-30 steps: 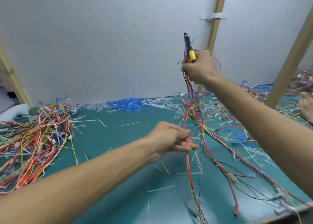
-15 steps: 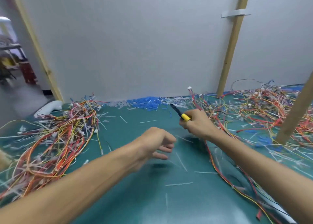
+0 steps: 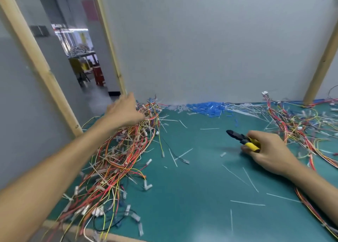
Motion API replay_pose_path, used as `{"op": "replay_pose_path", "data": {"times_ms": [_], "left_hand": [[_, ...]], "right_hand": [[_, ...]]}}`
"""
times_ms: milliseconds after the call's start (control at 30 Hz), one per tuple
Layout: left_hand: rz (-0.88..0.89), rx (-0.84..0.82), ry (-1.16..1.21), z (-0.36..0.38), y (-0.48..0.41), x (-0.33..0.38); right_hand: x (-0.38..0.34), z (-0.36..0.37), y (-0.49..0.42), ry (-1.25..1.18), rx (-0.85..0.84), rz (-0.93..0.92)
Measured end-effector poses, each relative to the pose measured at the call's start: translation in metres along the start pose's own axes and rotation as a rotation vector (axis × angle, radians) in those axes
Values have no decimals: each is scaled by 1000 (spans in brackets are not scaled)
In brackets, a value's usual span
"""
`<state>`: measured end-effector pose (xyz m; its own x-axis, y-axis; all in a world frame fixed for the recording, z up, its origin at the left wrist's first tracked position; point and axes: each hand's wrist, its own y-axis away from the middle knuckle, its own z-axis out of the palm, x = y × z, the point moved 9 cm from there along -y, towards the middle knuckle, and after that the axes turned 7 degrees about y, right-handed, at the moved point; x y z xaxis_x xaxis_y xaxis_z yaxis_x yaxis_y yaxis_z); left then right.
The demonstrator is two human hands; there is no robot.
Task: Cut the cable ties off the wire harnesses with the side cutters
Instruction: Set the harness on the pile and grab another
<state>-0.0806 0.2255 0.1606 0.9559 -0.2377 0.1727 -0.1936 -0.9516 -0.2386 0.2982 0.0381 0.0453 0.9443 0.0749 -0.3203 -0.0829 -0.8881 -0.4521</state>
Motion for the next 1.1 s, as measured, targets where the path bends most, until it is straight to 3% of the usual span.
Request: {"op": "replay_pose_path", "data": {"times_ms": [67,200,267,333,367,400,467,533,567,600,667,733,833,933,1033,1100], "left_hand": [[-36,-246,-102,22,6,-12],[29,-198,-25,14,4,-11],[-37,-50,261,-16,-10,-10],[-103,110,791,-47,-21,-11],[-115,105,974,-50,-24,-10],[-98,5,1011,-46,-25,0],[-59,-234,781,-33,-25,20],[-67,-68,775,-57,-36,24],[-119,40,922,-69,-44,18],[-121,39,976,-73,-53,19],[-125,-343,851,-46,-40,41],[-124,-507,769,-27,-31,51],[-154,-253,1016,-53,-56,55],[-77,-320,837,-48,-53,73],[67,-194,842,-52,-54,93],[219,-329,705,-38,-35,125]], "right_hand": [[2,0,0,-5,-9,13],[2,-1,0,-13,3,33],[2,-1,0,-16,-3,42],[3,-1,-1,-24,-3,48],[3,-1,-1,-29,-2,47],[3,-1,-1,-34,-2,49],[5,-1,-2,-45,-6,57],[4,-1,-3,-54,-6,56],[4,-1,-3,-56,-4,56],[5,0,-2,-59,1,58],[7,1,-2,-68,11,51],[10,0,-5,-75,16,43],[13,1,-2,-89,50,53],[18,0,-4,-104,51,63],[18,-2,-3,-88,50,79],[14,1,-1,-81,38,79]]}}
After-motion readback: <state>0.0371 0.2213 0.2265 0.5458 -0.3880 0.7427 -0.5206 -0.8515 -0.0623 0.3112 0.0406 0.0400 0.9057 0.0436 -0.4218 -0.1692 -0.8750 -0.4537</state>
